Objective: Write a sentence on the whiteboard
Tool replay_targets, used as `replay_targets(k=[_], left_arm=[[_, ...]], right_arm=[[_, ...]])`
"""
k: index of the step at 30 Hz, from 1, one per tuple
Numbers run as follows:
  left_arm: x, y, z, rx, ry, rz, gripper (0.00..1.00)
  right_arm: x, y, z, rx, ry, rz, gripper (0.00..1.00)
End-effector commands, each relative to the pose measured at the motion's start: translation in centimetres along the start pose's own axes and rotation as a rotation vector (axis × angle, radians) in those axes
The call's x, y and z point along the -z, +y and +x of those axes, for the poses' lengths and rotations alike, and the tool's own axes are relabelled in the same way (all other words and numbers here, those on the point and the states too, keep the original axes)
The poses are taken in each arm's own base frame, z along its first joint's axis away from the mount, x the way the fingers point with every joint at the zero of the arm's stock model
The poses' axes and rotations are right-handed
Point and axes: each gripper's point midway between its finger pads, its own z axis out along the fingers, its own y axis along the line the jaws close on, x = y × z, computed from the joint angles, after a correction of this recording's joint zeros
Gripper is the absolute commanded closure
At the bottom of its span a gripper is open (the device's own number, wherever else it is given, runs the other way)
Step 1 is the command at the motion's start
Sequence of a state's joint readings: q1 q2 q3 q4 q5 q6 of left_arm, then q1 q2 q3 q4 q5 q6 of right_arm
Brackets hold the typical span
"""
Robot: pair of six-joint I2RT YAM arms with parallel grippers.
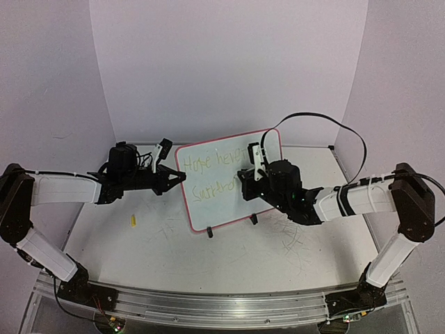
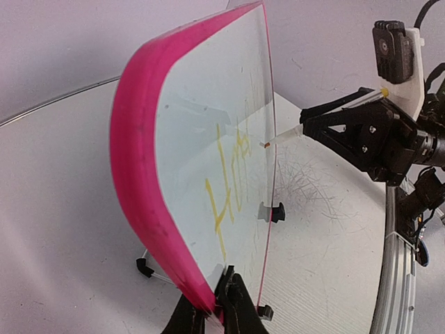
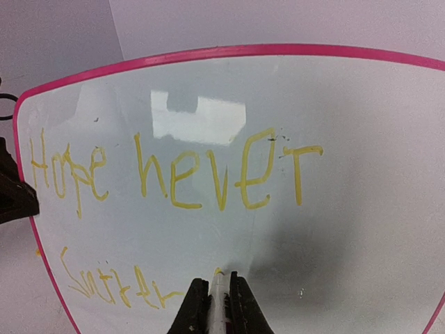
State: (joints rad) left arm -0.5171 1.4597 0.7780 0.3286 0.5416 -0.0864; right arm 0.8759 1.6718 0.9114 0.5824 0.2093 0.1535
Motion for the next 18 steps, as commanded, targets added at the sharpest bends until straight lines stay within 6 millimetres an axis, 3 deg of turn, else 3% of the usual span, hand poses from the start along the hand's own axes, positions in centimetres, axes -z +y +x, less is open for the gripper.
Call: replay_targets(k=[1,18], left_arm=[[-0.1,2.1,0.6,-0.114,0.034,-0.104,1.0],[-0.2,2.2,0.8,-0.108,0.039,-0.103,1.0]], right_arm=[[0.2,-0.7,1.9,0.0,0.05,0.018,1.0],[0.7,-1.2,4.6,0.001,0.114,0.033,1.0]])
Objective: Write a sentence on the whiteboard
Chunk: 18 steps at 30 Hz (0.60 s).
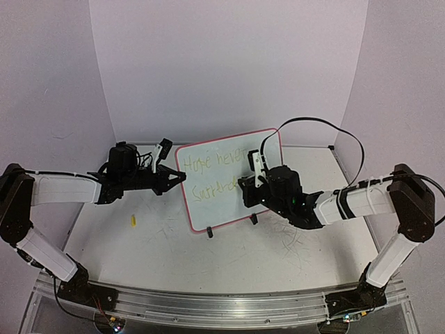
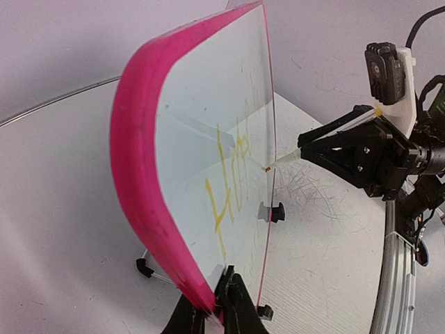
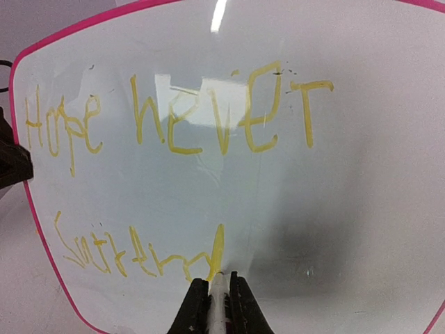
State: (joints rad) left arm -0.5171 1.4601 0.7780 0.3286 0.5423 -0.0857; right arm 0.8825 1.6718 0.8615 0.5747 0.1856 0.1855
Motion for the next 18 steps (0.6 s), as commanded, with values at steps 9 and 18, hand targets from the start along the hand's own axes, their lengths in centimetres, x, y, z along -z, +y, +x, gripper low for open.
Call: replay_targets(k=[9,18], left_arm=[[-0.2,2.5,1.0,-0.113,0.046,-0.118,1.0],[-0.1,2.6,0.9,-0.125,0.045,-0.133,1.0]], right_arm=[[3.9,-0.2,-3.2,0.053,-0.073,-0.037,1.0],[5.2,-0.1,-6.3,0.193,-0.142,-0.122,1.0]])
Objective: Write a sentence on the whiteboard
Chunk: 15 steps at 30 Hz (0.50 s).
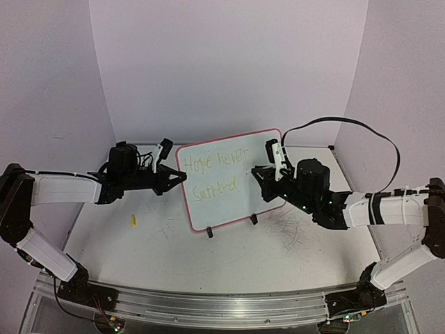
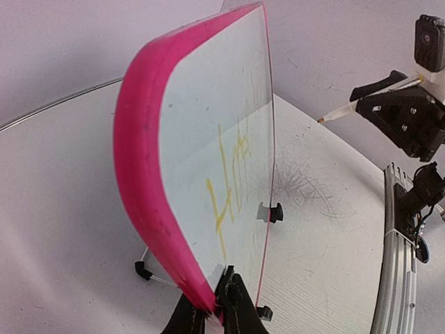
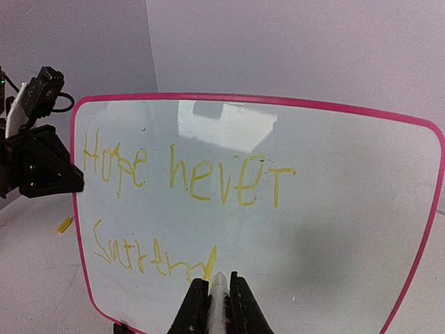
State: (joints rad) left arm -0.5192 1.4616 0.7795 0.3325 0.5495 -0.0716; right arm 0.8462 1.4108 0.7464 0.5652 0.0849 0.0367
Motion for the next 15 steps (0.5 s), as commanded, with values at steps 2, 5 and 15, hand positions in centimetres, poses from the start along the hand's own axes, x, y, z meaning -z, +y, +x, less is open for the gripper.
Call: replay_targets(k=[2,5,15], left_arm=[[0.0,2.8,1.0,-0.109,0.05,-0.141,1.0],[0.0,2.9,1.2,-0.109,0.055,-0.145,1.0],[-0.2,3.1,1.4,-0.113,0.065,-0.147,1.0]], right_arm=[[-0.9,0.4,-1.8,0.105,-0.02,-0.051,1.0],[-1.3,0.0,-2.0,0.113,-0.017,-0.026,1.0],[-1.9,-1.0,-0.2,0.073,0.017,0.033,1.0]])
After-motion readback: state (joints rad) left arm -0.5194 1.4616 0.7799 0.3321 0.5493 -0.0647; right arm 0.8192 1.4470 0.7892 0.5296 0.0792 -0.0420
